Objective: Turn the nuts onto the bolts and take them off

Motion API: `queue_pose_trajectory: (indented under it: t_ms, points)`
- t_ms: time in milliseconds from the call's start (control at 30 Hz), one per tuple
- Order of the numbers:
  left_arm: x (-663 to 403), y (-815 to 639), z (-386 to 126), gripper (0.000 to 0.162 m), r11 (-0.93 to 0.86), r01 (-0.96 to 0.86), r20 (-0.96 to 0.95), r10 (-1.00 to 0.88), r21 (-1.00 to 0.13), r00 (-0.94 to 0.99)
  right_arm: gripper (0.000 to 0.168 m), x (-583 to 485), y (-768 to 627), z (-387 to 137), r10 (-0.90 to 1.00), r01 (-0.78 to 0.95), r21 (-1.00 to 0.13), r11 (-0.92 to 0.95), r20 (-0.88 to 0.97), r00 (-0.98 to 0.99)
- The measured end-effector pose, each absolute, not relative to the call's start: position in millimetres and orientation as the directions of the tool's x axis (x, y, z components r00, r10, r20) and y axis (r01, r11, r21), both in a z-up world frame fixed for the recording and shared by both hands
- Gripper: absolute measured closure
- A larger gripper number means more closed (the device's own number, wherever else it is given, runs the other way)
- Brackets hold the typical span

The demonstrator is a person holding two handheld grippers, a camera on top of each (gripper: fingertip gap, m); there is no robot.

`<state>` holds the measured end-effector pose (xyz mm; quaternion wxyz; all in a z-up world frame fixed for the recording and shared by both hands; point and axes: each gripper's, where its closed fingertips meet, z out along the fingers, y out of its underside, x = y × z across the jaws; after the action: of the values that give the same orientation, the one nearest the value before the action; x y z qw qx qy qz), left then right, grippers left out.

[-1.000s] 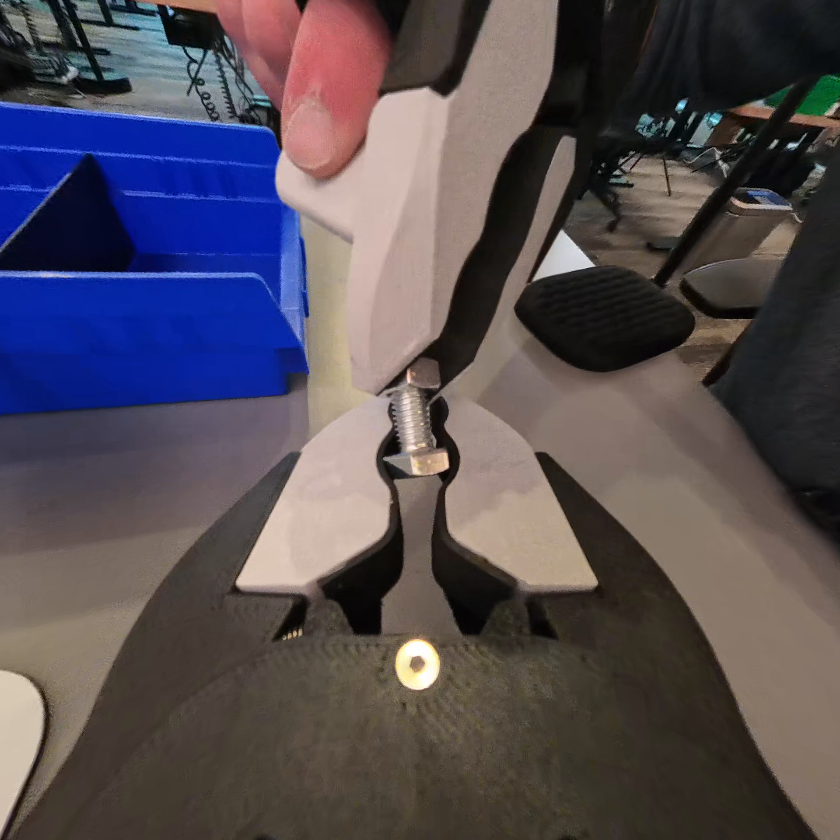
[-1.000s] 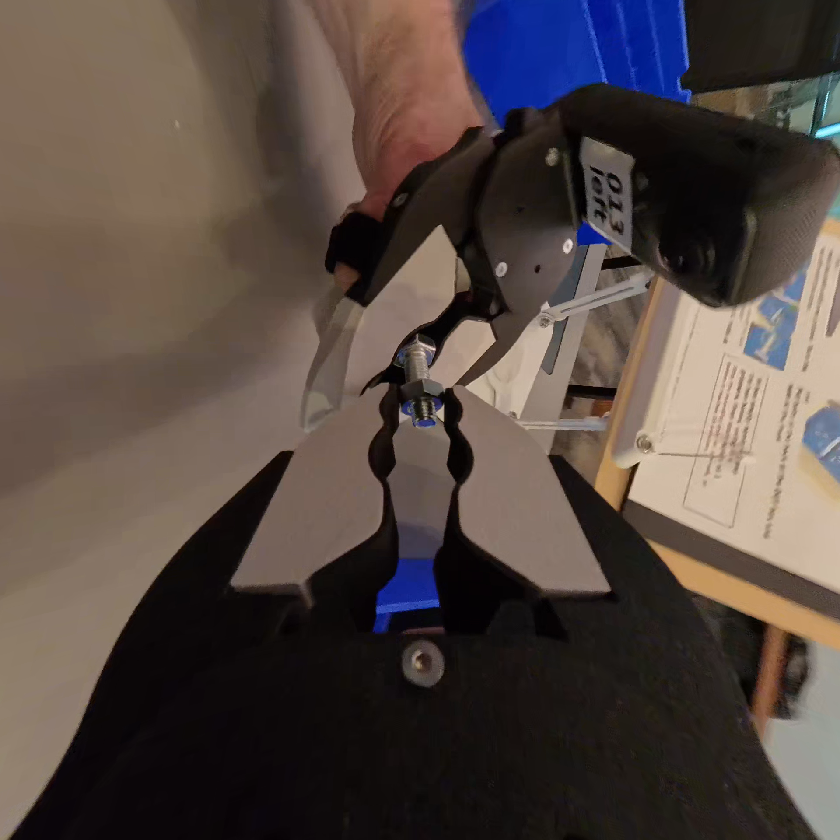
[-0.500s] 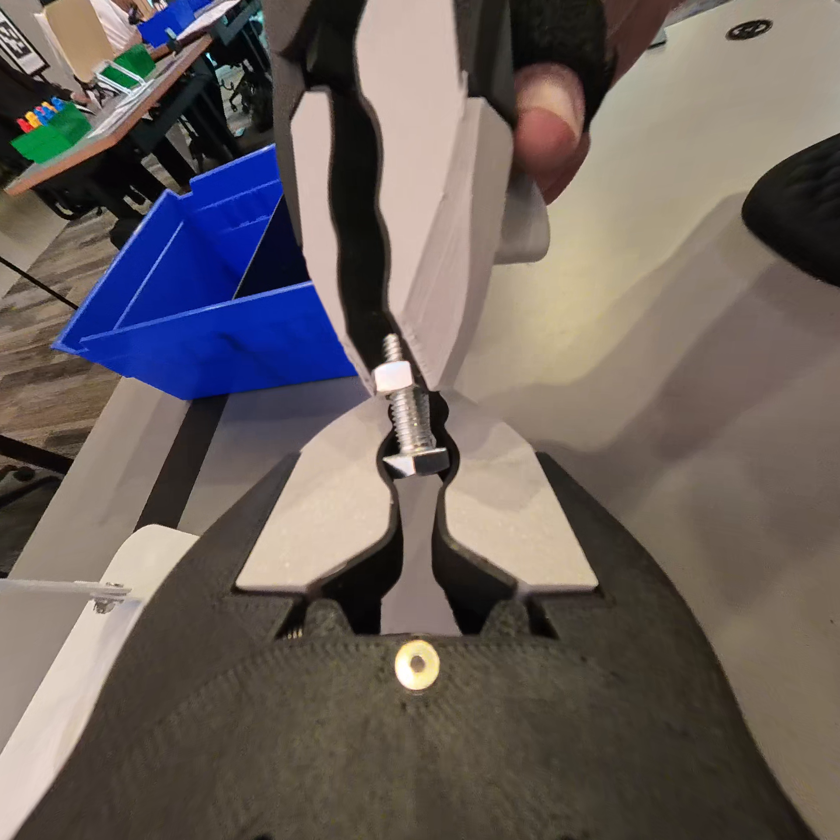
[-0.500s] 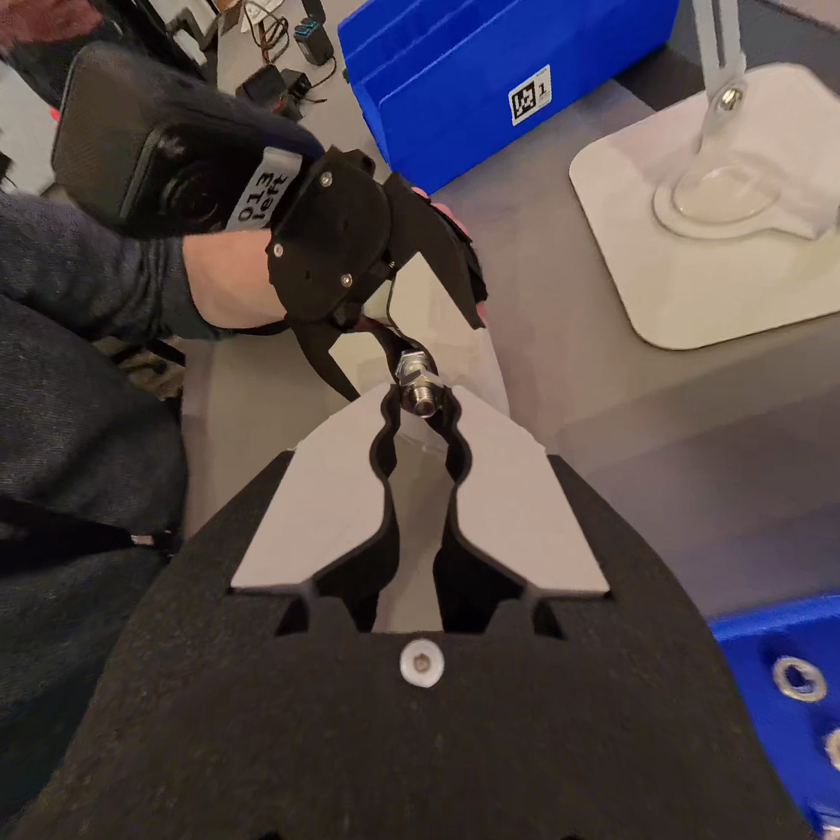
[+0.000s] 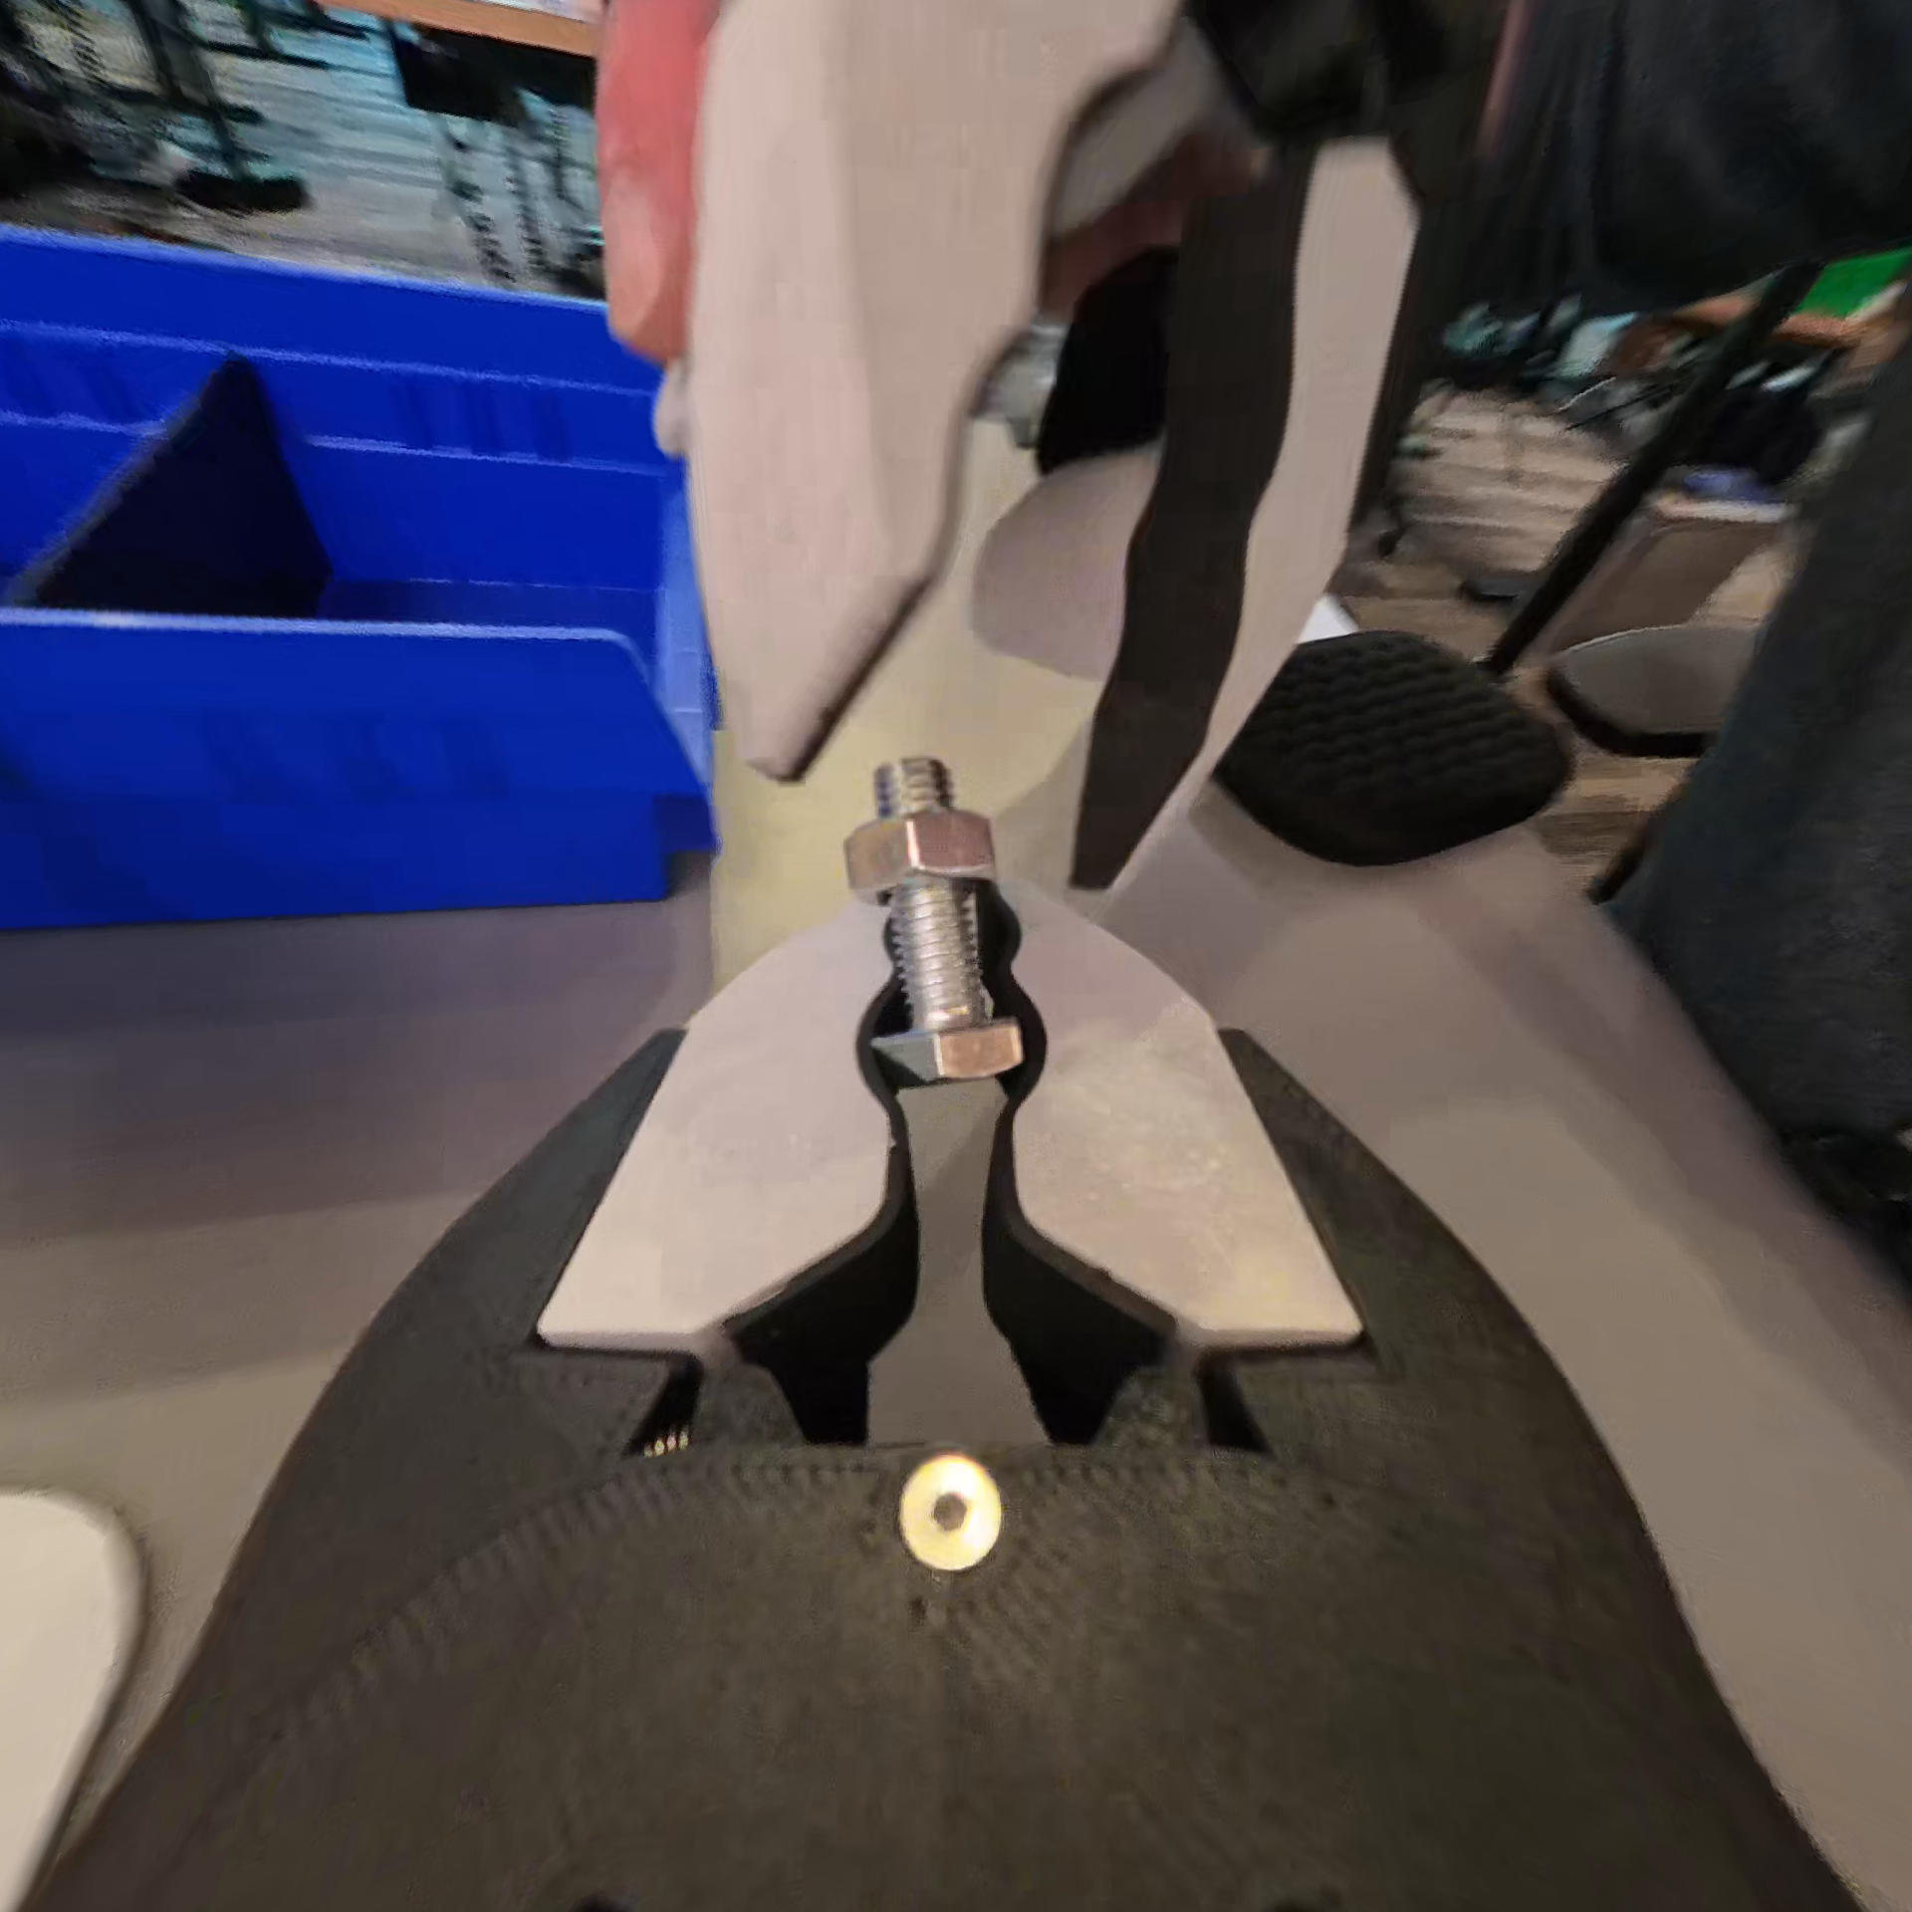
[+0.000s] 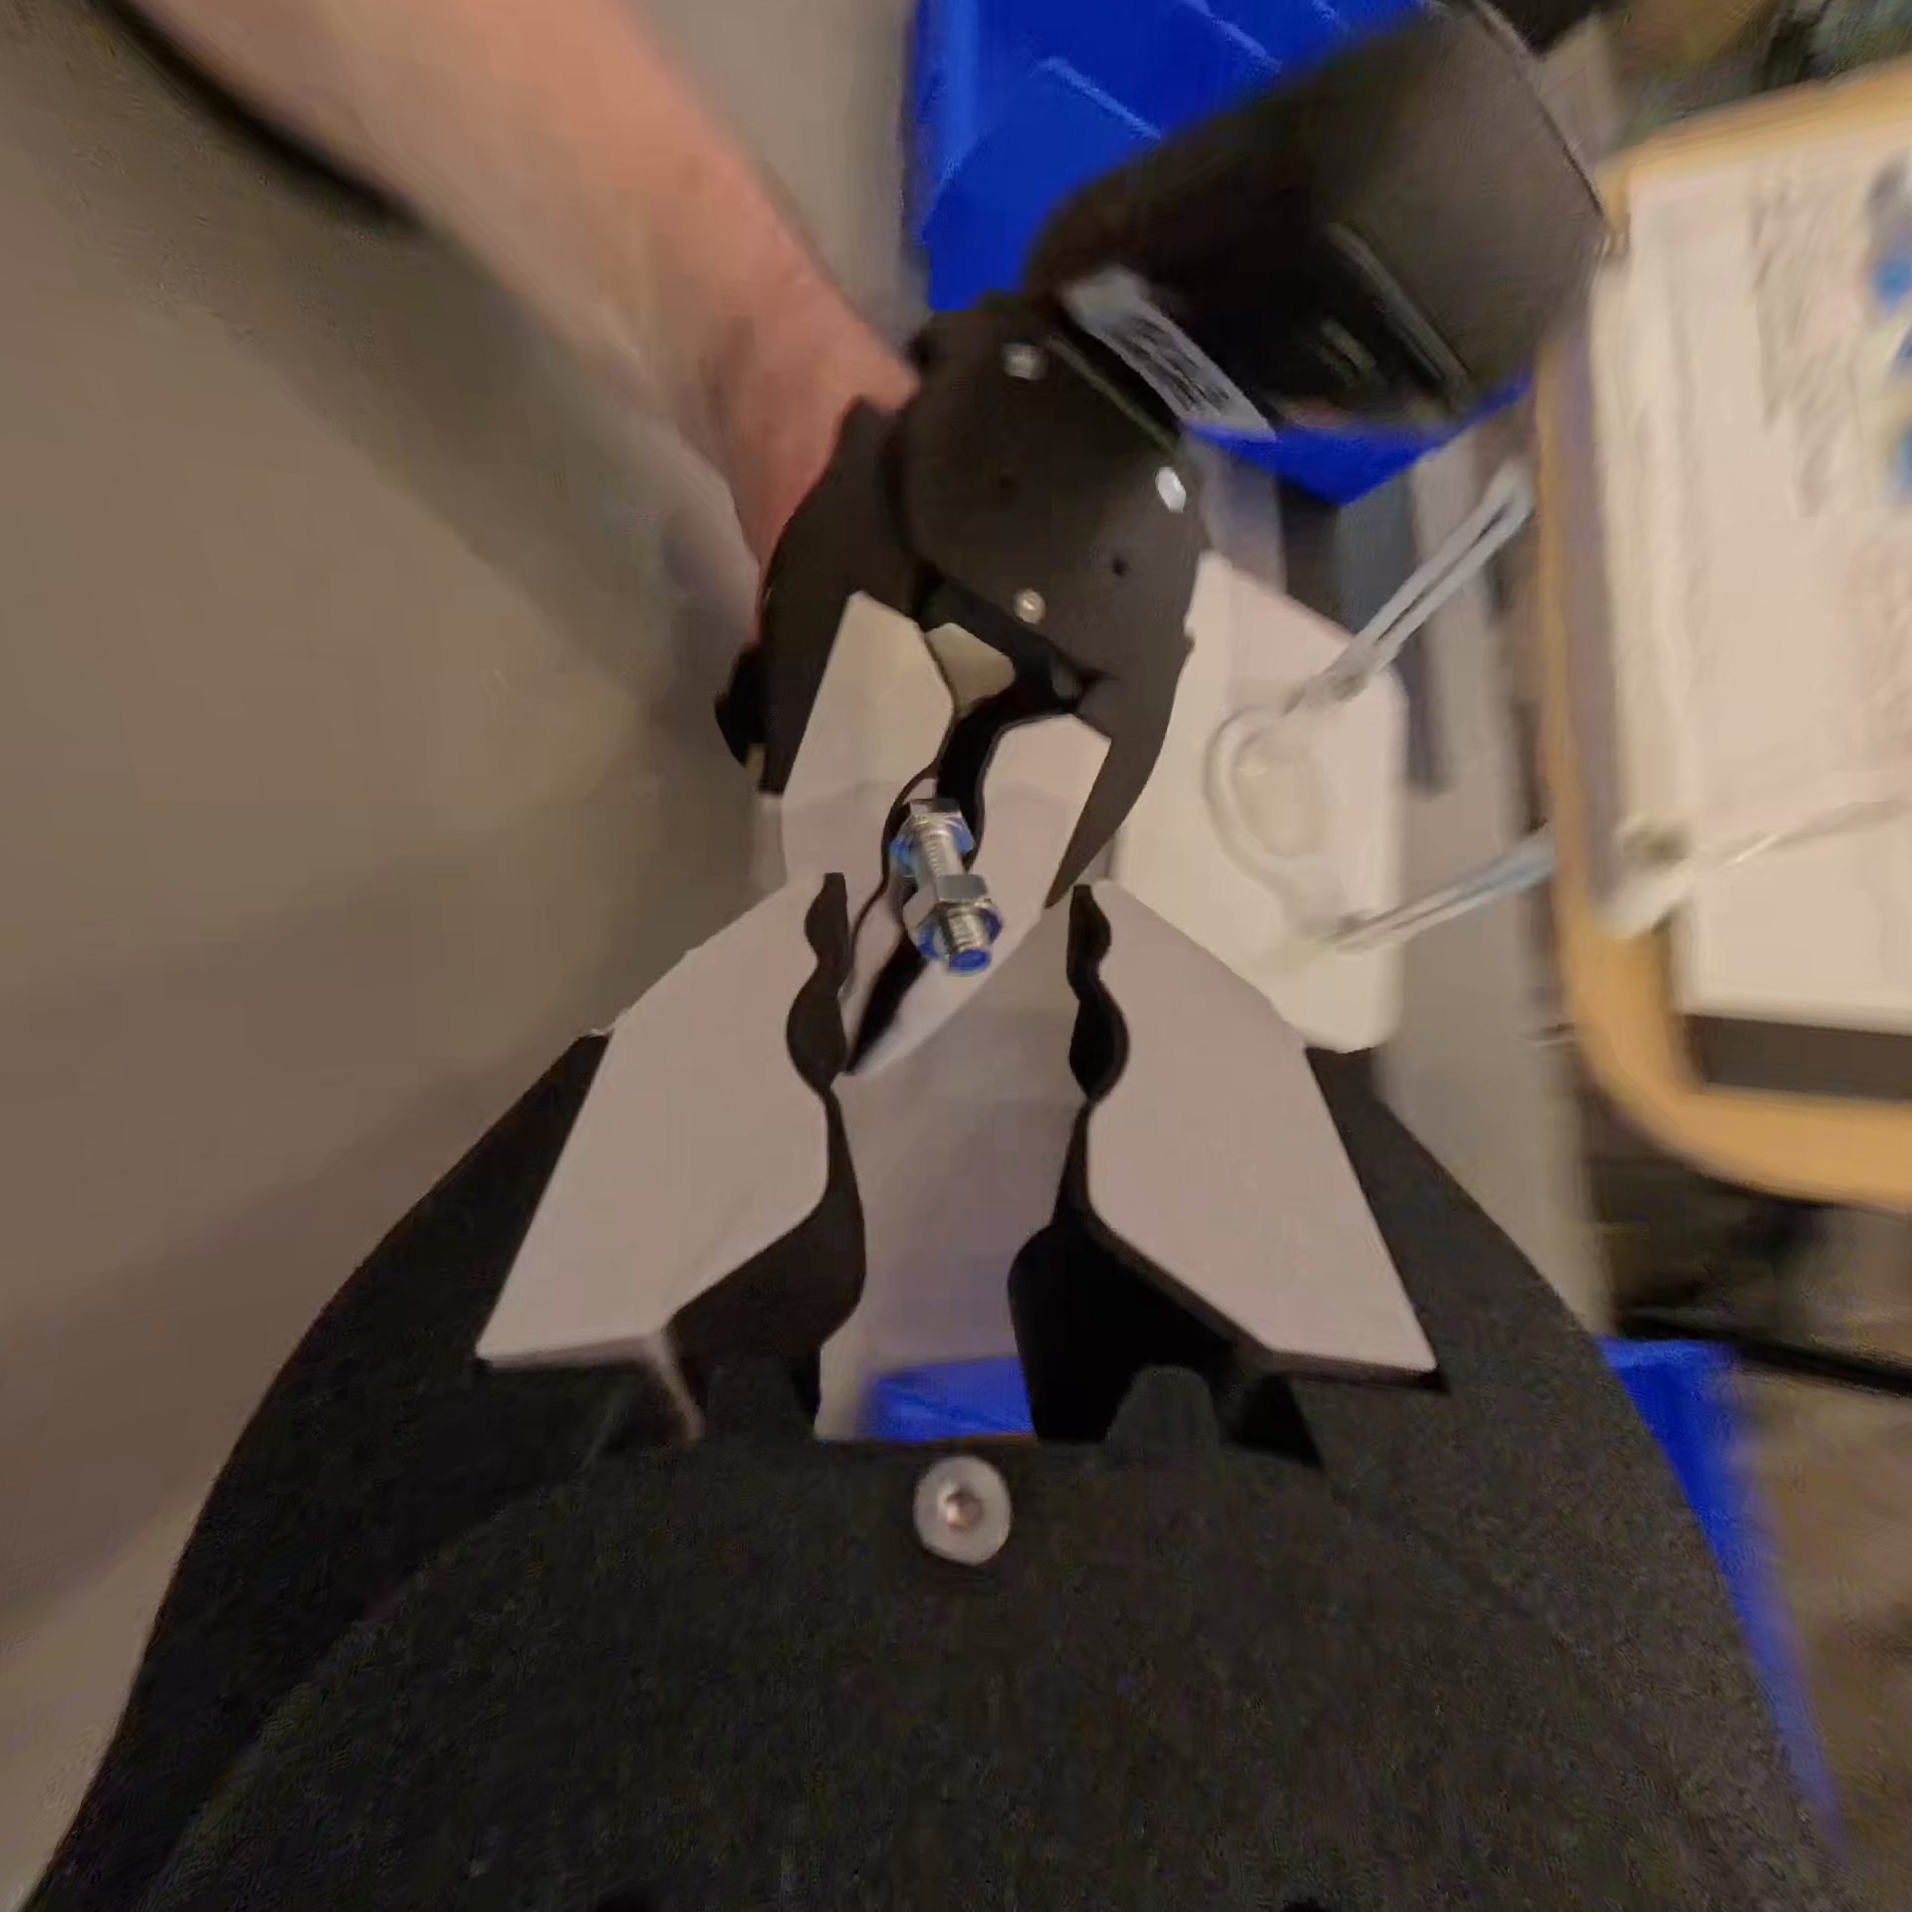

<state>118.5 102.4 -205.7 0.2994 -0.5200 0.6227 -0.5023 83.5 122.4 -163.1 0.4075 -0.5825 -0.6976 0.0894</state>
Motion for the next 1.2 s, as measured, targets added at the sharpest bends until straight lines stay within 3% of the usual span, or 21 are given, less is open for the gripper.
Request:
queue_pose_trajectory:
  t_ms: [67, 167, 267, 367, 467, 533, 600, 667, 700, 767, 833, 933, 1000, 1067, 1100, 1200]
  points:
    - [118.0, 113.9, -208.1, 0.152, 0.039, -0.361, 0.038, -0.978, -0.932, -0.205, 0.13, 88.0, 126.0, -161.1, 0.969, 0.668, -0.744, -0.002, 0.164, 0.185]
    - [119.4, 129.5, -210.7, 0.152, 0.167, -0.4, -0.142, -0.986, -0.901, -0.093, 0.134, 91.0, 127.0, -162.5, 0.933, 0.509, -0.793, -0.335, -0.201, 0.299]
    - [121.8, 136.7, -212.7, 0.152, 0.266, -0.444, -0.284, -0.958, -0.855, -0.027, 0.14, 89.6, 123.7, -174.8, 0.881, 0.46, -0.757, -0.464, -0.341, 0.328]
    - [123.0, 138.8, -212.4, 0.152, 0.297, -0.457, -0.334, -0.943, -0.838, 0.0, 0.148, 87.9, 122.4, -180.1, 0.877, 0.459, -0.753, -0.471, -0.348, 0.33]
    - [122.6, 134.7, -207.5, 0.152, 0.239, -0.422, -0.251, -0.968, -0.875, -0.028, 0.151, 86.9, 123.9, -176.3, 0.934, 0.504, -0.798, -0.33, -0.199, 0.297]
    - [122.4, 122.6, -208.3, 0.152, 0.148, -0.402, -0.112, -0.987, -0.904, -0.111, 0.151, 88.7, 123.8, -178.2, 0.975, 0.645, -0.763, -0.051, 0.102, 0.198]
    - [119.6, 99.7, -205.8, 0.152, -0.01, -0.385, 0.121, -0.956, -0.923, -0.266, 0.151, 89.7, 122.9, -176.9, 0.855, 0.763, -0.539, 0.356, 0.517, -0.034]
    - [116.9, 86.6, -202.1, 0.152, -0.105, -0.37, 0.246, -0.901, -0.923, -0.358, 0.151, 89.5, 123.1, -174.2, 0.694, 0.787, -0.303, 0.537, 0.69, -0.208]
    - [117.0, 86.2, -201.6, 0.152, -0.122, -0.365, 0.263, -0.893, -0.923, -0.365, 0.15, 89.7, 124.5, -173.5, 0.654, 0.789, -0.244, 0.564, 0.716, -0.246]
    - [118.0, 91.1, -202.8, 0.152, -0.09, -0.359, 0.219, -0.916, -0.929, -0.337, 0.141, 88.7, 125.2, -172.8, 0.724, 0.797, -0.334, 0.503, 0.666, -0.178]
    - [118.8, 101.5, -208.1, 0.152, -0.026, -0.375, 0.137, -0.953, -0.926, -0.271, 0.12, 86.2, 123.3, -167.8, 0.872, 0.758, -0.567, 0.322, 0.489, -0.005]
    - [120.2, 113.4, -210.3, 0.152, 0.063, -0.375, 0.011, -0.981, -0.925, -0.191, 0.124, 87.7, 125.3, -162.4, 0.972, 0.613, -0.783, -0.104, 0.05, 0.229]
    - [121.9, 119.2, -212.5, 0.152, 0.131, -0.393, -0.079, -0.986, -0.91, -0.146, 0.128, 88.6, 121.5, -168.4, 0.952, 0.548, -0.787, -0.285, -0.165, 0.258]
    - [123.7, 121.0, -213.0, 0.152, 0.172, -0.401, -0.135, -0.984, -0.9, -0.119, 0.141, 88.2, 119.4, -173.7, 0.928, 0.508, -0.781, -0.364, -0.258, 0.268]
    - [124.4, 120.5, -213.4, 0.152, 0.182, -0.405, -0.147, -0.982, -0.896, -0.116, 0.151, 87.6, 119.2, -174.5, 0.917, 0.486, -0.781, -0.391, -0.289, 0.274]
    - [124.6, 119.3, -215.7, 0.152, 0.18, -0.421, -0.141, -0.982, -0.889, -0.124, 0.151, 88.8, 118.6, -177.3, 0.938, 0.504, -0.796, -0.336, -0.233, 0.258]
